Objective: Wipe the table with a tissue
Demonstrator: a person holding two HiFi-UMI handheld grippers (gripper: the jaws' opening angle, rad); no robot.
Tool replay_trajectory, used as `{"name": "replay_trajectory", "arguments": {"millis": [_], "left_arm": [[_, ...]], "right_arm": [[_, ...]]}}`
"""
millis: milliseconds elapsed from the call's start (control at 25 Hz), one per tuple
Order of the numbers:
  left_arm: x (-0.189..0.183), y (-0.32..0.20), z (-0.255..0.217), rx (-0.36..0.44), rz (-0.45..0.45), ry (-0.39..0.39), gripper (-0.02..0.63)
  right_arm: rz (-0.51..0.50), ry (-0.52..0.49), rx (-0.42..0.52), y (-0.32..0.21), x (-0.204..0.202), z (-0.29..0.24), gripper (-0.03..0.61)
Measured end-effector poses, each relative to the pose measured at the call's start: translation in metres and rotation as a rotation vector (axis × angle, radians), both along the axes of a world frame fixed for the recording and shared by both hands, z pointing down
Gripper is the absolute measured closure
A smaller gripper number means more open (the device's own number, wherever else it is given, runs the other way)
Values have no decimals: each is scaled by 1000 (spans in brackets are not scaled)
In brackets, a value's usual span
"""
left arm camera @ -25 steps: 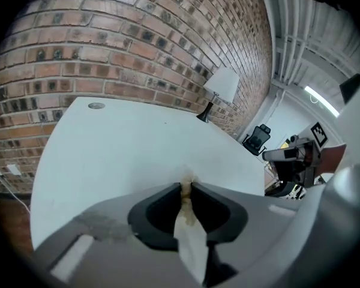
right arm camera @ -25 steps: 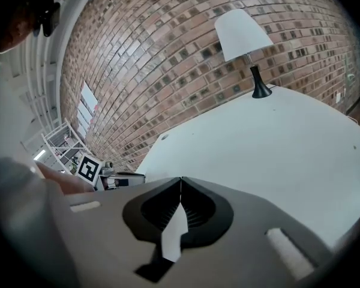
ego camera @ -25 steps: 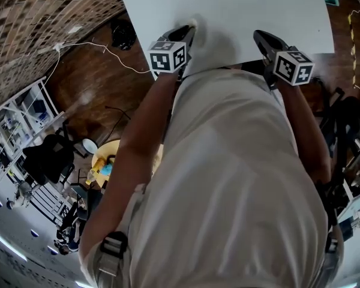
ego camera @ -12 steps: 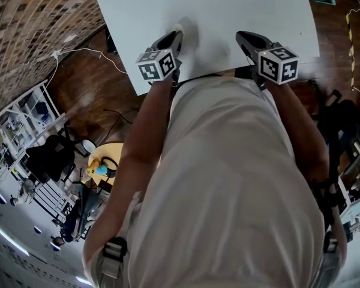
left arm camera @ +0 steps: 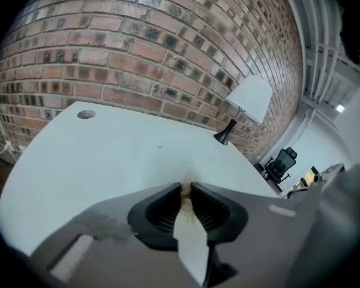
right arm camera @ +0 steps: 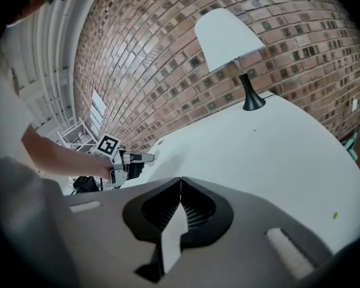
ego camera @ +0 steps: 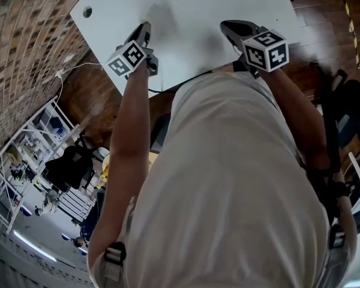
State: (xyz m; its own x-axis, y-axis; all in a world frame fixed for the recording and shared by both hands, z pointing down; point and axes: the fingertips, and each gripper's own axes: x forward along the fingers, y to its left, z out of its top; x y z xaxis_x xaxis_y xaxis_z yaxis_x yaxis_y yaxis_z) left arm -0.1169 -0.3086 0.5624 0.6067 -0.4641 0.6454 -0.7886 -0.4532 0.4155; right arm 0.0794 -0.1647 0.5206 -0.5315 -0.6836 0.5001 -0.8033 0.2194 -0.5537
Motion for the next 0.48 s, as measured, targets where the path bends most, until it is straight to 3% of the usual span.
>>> {"name": "replay_trajectory", "arguments": {"millis": [160,480], "left_arm": [[7,-31,6,-15,-71,1,548],[15,-100,18,30,-87,-105,548]], "right_arm": [[-9,-11,-22,12,11,5,569],[29,46,-43,30,34,8,569]]}}
